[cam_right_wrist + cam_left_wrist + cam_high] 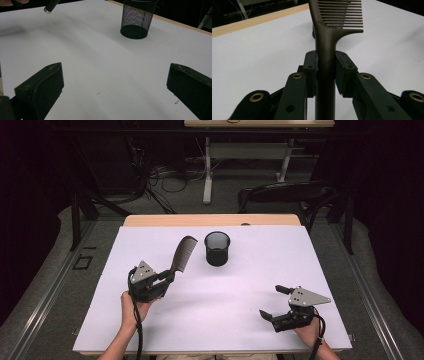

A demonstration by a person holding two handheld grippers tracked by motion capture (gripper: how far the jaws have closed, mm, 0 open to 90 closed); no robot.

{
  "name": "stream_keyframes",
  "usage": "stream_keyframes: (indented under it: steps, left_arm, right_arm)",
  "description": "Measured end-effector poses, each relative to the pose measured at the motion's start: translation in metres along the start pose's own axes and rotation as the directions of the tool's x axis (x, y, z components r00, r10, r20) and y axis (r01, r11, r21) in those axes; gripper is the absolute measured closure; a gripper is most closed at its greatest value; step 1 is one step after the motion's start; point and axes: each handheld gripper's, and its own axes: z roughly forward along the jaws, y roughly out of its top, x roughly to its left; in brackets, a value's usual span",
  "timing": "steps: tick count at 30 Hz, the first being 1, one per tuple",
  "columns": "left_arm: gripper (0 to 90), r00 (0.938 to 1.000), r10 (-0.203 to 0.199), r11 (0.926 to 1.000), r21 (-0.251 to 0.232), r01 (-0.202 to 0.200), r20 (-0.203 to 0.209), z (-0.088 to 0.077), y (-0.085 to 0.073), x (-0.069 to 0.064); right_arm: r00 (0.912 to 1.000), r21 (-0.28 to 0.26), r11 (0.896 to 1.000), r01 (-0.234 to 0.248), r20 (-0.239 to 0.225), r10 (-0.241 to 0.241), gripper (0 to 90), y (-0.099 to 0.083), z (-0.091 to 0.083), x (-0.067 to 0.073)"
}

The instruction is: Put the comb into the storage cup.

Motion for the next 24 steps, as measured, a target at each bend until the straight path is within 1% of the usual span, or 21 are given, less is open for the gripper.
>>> stream_keyframes:
  steps: [4,6,10,15,17,24]
  left_arm:
    - [72.5,1.0,-0.006,0.9999,-0.009,0.006,-0.002,0.0001,0.0012,0.0008]
    - [72.5,0.9999,-0.016,0.9996,-0.023,0.016,0.001,-0.0001,0.0012,0.0017]
    - [72.5,0.9997,-0.024,0.9991,-0.035,0.023,-0.006,-0.0008,0.0017,0.0033]
    - [72.5,0.9993,-0.038,0.9979,-0.053,0.038,-0.003,-0.0014,0.0033,0.0042]
    - [72.5,0.9993,-0.037,0.9979,-0.054,0.037,-0.005,-0.0013,0.0045,0.0047]
    - [72.5,0.9987,-0.052,0.9965,-0.066,0.052,-0.002,0.0029,0.0084,0.0081]
  right_arm:
    - [1.0,0.001,1.0,-0.005,0.001,0.005,0.6,-0.0004,0.0006,-0.0005]
    - [1.0,0.003,1.0,-0.008,0.003,0.008,0.6,-0.0005,0.0004,-0.0008]
    - [1.0,-0.002,1.0,-0.009,0.004,0.009,0.6,-0.0008,0.0015,-0.001]
    - [0.9999,0.002,1.0,-0.01,0.006,0.01,0.6,-0.0004,0.0007,-0.0005]
    - [0.9999,0.0,1.0,-0.012,0.006,0.012,0.6,-0.0007,0.0011,-0.0007]
    - [0.9999,-0.001,1.0,-0.013,0.007,0.013,0.6,-0.0009,0.0015,-0.0011]
